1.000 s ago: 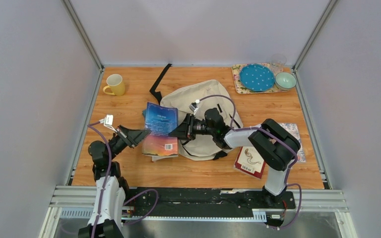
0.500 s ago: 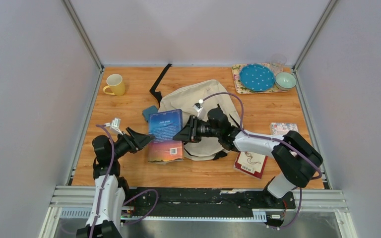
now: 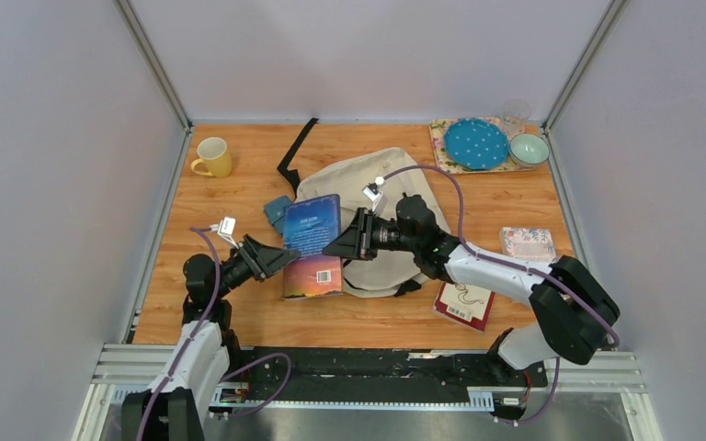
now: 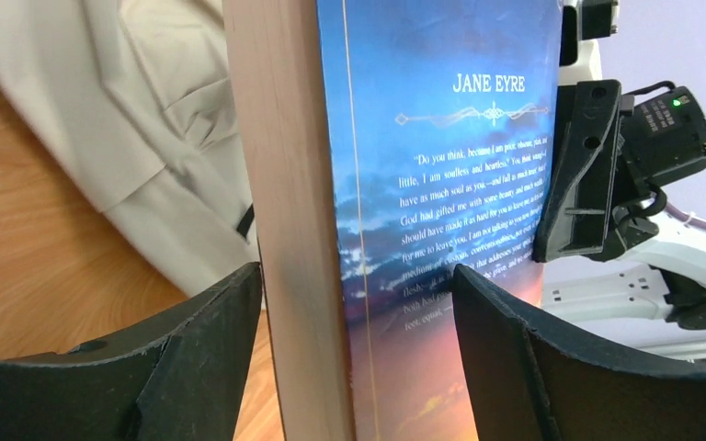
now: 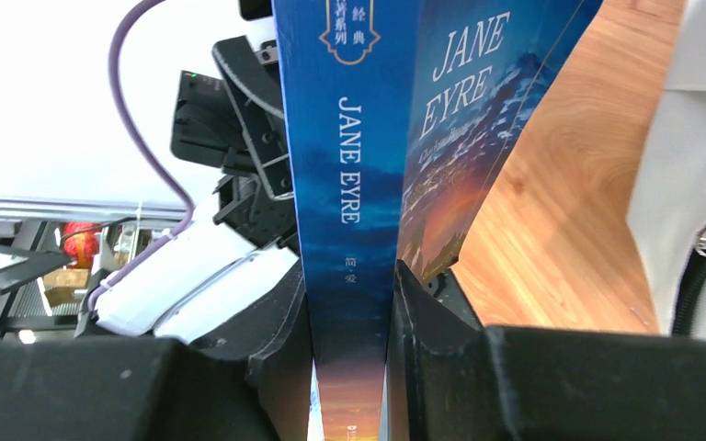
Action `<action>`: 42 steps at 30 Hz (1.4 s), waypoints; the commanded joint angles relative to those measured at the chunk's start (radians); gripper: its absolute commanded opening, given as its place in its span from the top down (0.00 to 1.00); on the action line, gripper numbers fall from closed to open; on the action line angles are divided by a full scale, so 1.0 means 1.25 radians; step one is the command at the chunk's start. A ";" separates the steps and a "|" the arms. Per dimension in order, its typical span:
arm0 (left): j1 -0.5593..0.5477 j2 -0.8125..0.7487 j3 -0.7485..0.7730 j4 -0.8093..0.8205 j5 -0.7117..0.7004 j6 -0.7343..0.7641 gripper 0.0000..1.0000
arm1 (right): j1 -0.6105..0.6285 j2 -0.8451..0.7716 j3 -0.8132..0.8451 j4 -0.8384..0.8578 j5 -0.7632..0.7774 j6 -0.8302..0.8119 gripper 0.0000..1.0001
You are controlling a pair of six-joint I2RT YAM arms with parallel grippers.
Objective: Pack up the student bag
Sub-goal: Pick up the book from the center of the board.
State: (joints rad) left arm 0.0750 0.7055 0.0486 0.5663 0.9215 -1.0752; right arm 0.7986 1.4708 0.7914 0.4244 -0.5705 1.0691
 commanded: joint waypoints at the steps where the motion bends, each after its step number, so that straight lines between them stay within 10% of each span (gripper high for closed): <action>1: -0.010 0.016 -0.032 0.208 -0.001 -0.092 0.18 | 0.000 -0.102 0.054 0.174 -0.052 0.027 1.00; 20: -0.091 0.251 -0.006 0.781 0.015 -0.402 0.17 | 0.000 -0.159 0.107 0.193 -0.130 0.074 1.00; 29: -0.131 0.263 0.036 0.757 0.021 -0.361 0.18 | 0.002 -0.170 0.115 0.148 -0.142 0.047 1.00; 37: -0.131 0.268 0.024 0.753 0.022 -0.368 0.94 | -0.008 -0.205 0.120 -0.035 -0.084 -0.068 1.00; 42: -0.131 0.255 0.029 0.702 0.025 -0.327 1.00 | -0.012 -0.224 0.146 -0.270 0.029 -0.169 0.98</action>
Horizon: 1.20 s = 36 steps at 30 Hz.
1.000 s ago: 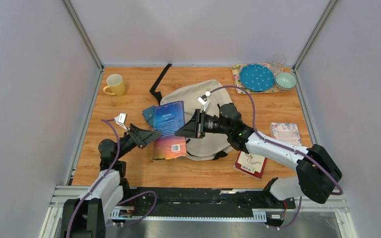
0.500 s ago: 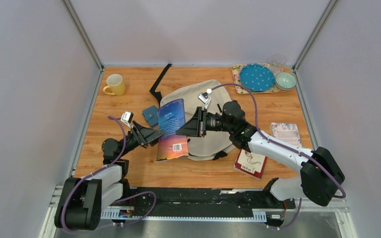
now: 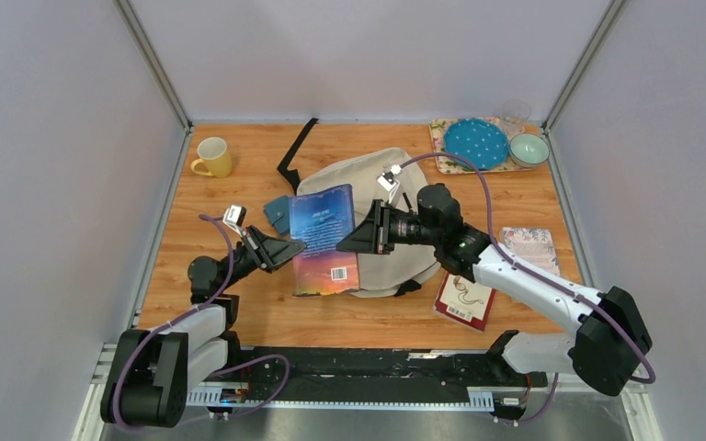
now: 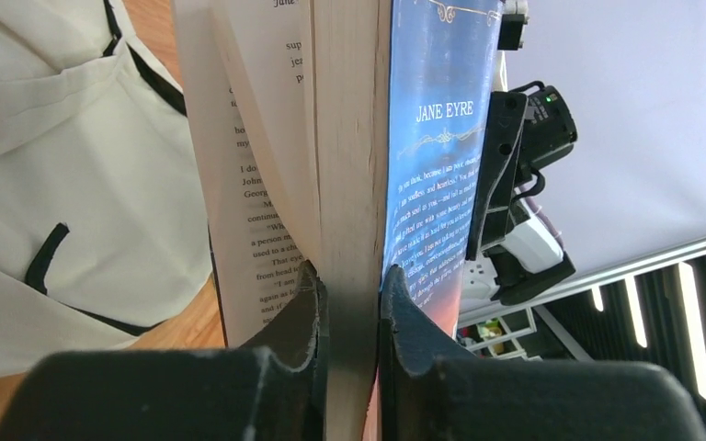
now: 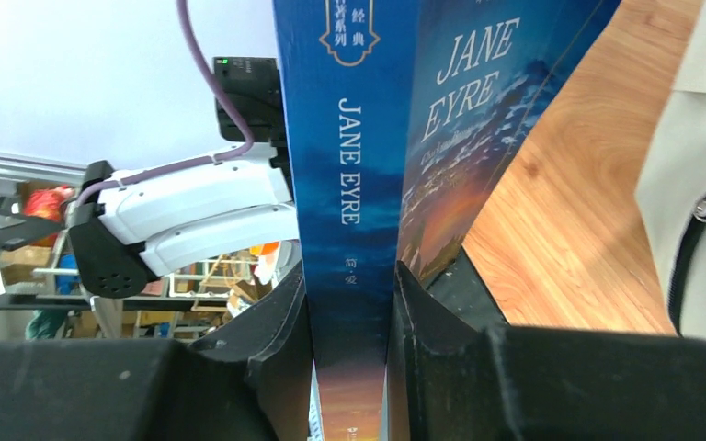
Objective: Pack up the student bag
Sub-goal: Pick up the book from the center of the board.
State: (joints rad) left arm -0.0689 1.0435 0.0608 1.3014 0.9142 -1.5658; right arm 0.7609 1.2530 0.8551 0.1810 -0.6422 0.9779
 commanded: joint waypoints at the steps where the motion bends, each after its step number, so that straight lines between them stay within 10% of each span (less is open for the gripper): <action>1: -0.017 -0.028 0.024 0.063 0.036 0.082 1.00 | 0.018 -0.049 0.099 -0.114 0.110 -0.107 0.98; 3: -0.017 -0.044 0.040 -0.027 0.033 0.157 1.00 | 0.012 -0.042 0.098 -0.176 0.170 -0.126 0.98; 6: -0.017 -0.112 0.097 -0.421 0.025 0.367 0.30 | -0.015 -0.006 0.038 -0.097 0.149 -0.078 0.99; 7: -0.017 -0.128 0.124 -0.499 0.008 0.413 0.20 | -0.021 0.003 0.033 -0.098 0.153 -0.077 1.00; 13: -0.017 -0.210 0.219 -0.973 -0.130 0.721 0.20 | -0.116 0.050 -0.059 -0.142 0.186 -0.042 1.00; 19: -0.017 -0.197 0.180 -0.965 -0.093 0.713 0.19 | -0.150 0.093 -0.130 -0.220 0.207 -0.073 0.98; 23: -0.017 -0.183 0.173 -0.953 -0.088 0.709 0.18 | -0.151 0.108 -0.164 -0.233 0.240 -0.079 0.74; 36: -0.017 -0.140 0.170 -0.879 -0.029 0.680 0.17 | -0.178 0.197 -0.279 0.118 0.153 0.080 0.43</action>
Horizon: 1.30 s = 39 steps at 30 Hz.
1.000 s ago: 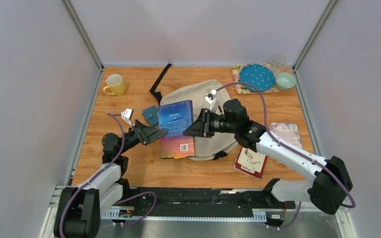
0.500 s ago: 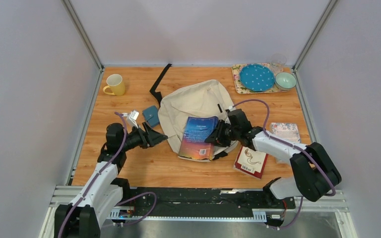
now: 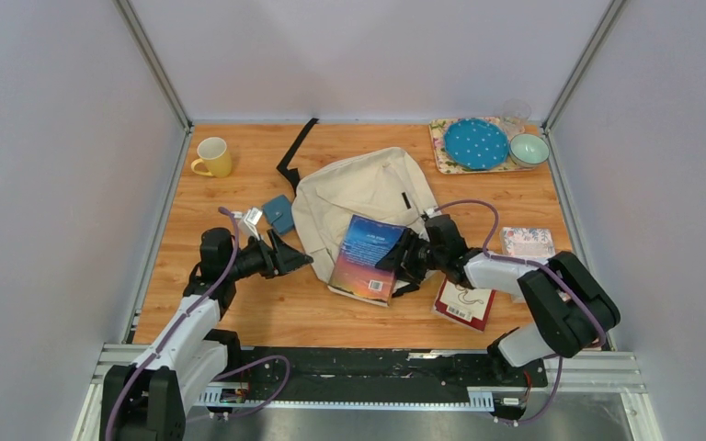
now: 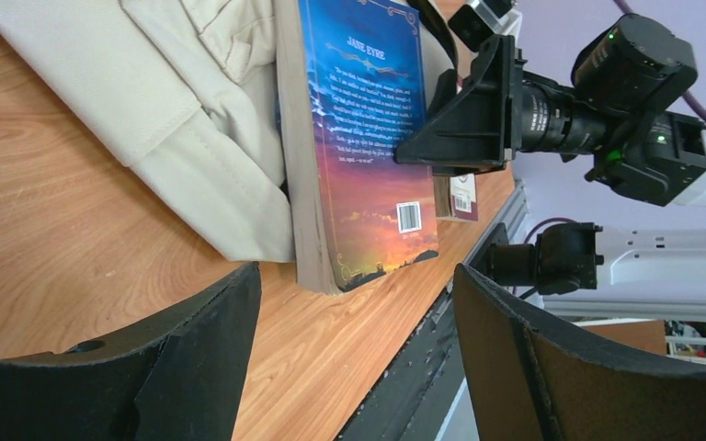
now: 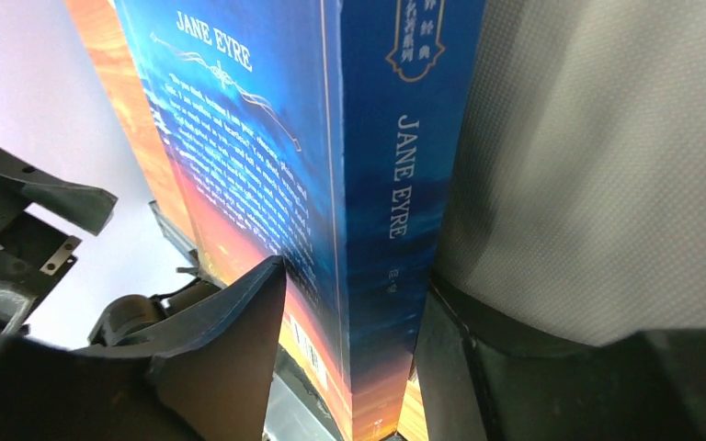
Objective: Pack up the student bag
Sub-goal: Pick up the book from the center of the board.
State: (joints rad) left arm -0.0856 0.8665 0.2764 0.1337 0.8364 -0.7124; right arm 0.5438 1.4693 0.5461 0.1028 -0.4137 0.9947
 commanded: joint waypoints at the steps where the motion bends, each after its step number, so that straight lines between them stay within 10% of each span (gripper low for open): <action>1: -0.004 0.003 -0.004 0.055 0.035 -0.003 0.17 | -0.004 0.033 -0.037 0.199 -0.033 0.075 0.44; 5: -0.005 -0.005 -0.008 0.059 0.040 -0.002 0.17 | -0.007 0.022 -0.047 0.239 -0.045 0.087 1.00; 17: -0.020 0.043 -0.005 0.328 0.037 -0.185 0.16 | -0.004 -0.255 0.062 0.122 -0.094 0.030 1.00; 39: -0.168 0.296 0.024 0.807 0.011 -0.463 0.16 | 0.014 -0.313 0.191 0.313 -0.318 0.106 1.00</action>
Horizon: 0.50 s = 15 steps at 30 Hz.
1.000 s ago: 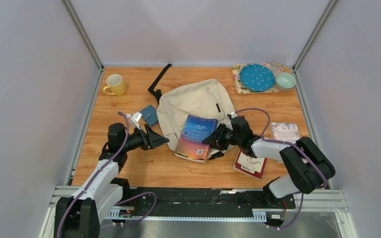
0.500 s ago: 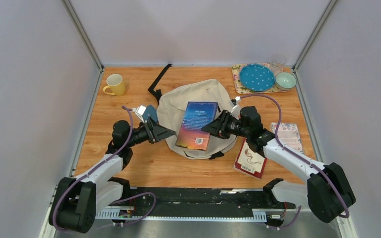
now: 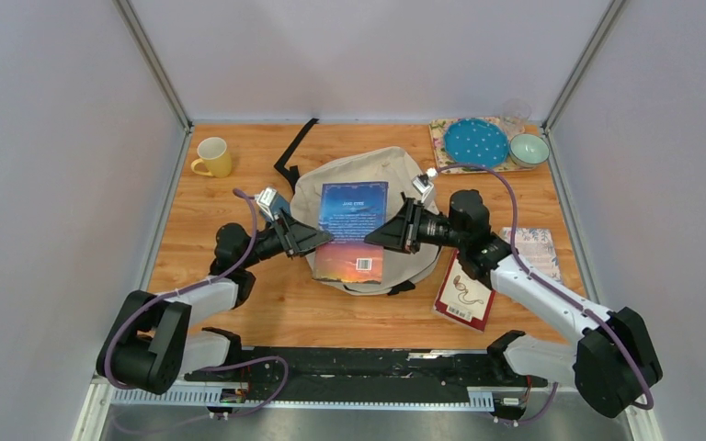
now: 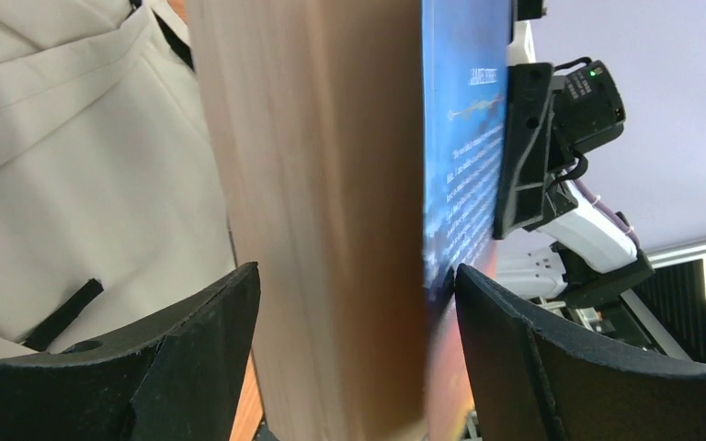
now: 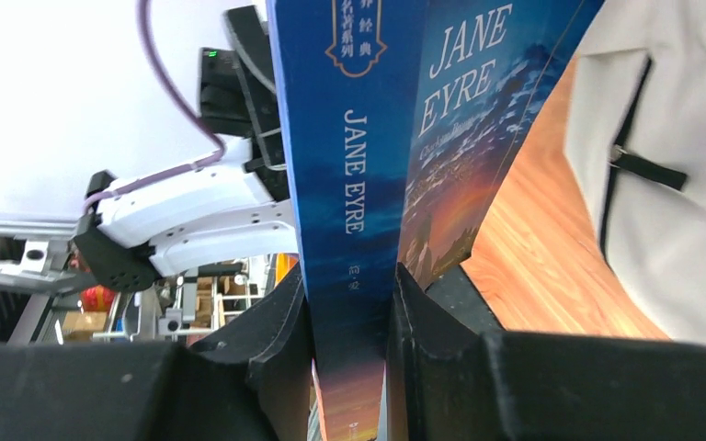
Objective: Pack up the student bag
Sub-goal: Pick up the book from the center of the board.
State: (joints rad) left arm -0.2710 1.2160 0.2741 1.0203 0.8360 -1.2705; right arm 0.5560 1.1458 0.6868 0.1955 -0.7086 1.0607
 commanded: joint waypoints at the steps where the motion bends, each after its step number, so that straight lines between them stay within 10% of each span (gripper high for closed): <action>1: -0.024 0.019 0.027 0.108 0.011 -0.018 0.16 | 0.004 -0.054 0.079 0.252 -0.087 0.064 1.00; 15: -0.059 0.109 0.032 0.384 0.036 -0.172 0.15 | 0.014 -0.055 0.084 0.375 -0.123 0.139 1.00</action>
State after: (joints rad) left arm -0.3229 1.2911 0.2764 1.2568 0.8474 -1.3823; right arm 0.5579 1.1255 0.7063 0.4019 -0.8230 1.1767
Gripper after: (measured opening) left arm 0.845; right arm 0.291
